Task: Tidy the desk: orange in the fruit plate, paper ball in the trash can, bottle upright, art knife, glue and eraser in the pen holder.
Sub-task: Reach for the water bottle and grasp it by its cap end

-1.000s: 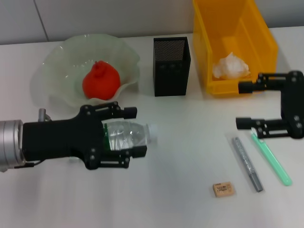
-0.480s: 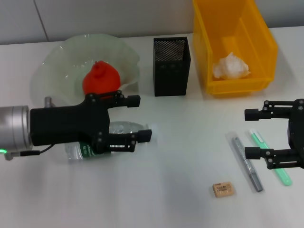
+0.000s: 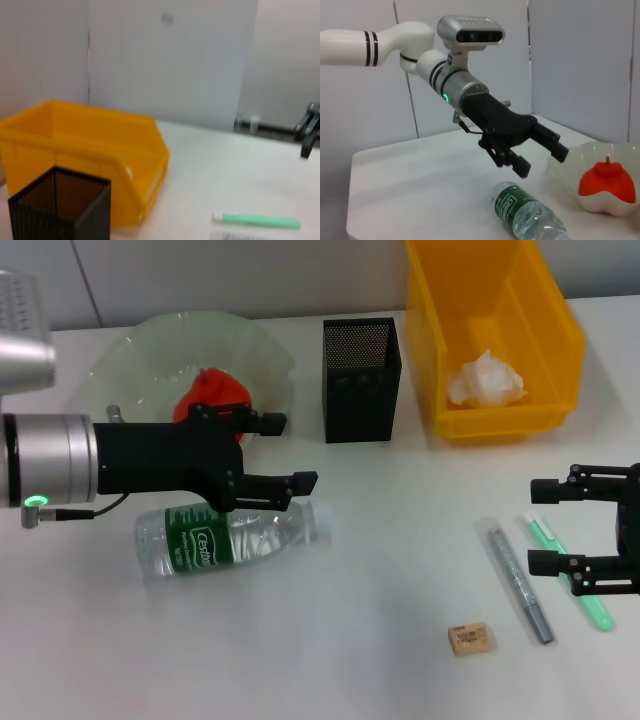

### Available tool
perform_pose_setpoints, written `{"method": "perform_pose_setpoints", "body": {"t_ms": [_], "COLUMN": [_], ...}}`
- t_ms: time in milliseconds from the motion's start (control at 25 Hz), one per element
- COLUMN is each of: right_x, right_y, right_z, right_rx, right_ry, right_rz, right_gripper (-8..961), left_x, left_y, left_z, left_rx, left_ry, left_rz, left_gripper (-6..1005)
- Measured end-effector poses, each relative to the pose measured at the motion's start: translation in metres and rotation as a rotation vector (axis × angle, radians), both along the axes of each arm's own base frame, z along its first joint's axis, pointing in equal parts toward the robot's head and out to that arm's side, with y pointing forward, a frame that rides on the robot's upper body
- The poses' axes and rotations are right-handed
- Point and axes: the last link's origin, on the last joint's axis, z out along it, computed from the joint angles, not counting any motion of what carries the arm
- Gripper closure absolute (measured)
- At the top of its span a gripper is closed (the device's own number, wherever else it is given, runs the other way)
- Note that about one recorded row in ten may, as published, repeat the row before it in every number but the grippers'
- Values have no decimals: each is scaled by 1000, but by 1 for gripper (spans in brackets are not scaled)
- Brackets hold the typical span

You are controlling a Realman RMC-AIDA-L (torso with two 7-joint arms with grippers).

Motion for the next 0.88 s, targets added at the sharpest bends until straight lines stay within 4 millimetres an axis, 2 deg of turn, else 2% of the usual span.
{"method": "perform_pose_setpoints", "body": {"t_ms": [320, 560, 880], "right_x": [10, 12, 11], "right_y": [-4, -6, -5], "right_z": [-3, -5, -8], "right_rx": [8, 9, 0], "right_ry": [20, 31, 44], "right_rz": [-31, -44, -43], "right_gripper": [220, 220, 219], "left_x": [9, 16, 20], "left_y": [8, 3, 11], "left_z": [-9, -24, -42], "left_rx": [-43, -76, -32], "left_ry": [135, 247, 407], "left_rz": [-21, -93, -103], "left_gripper": [170, 174, 186]}}
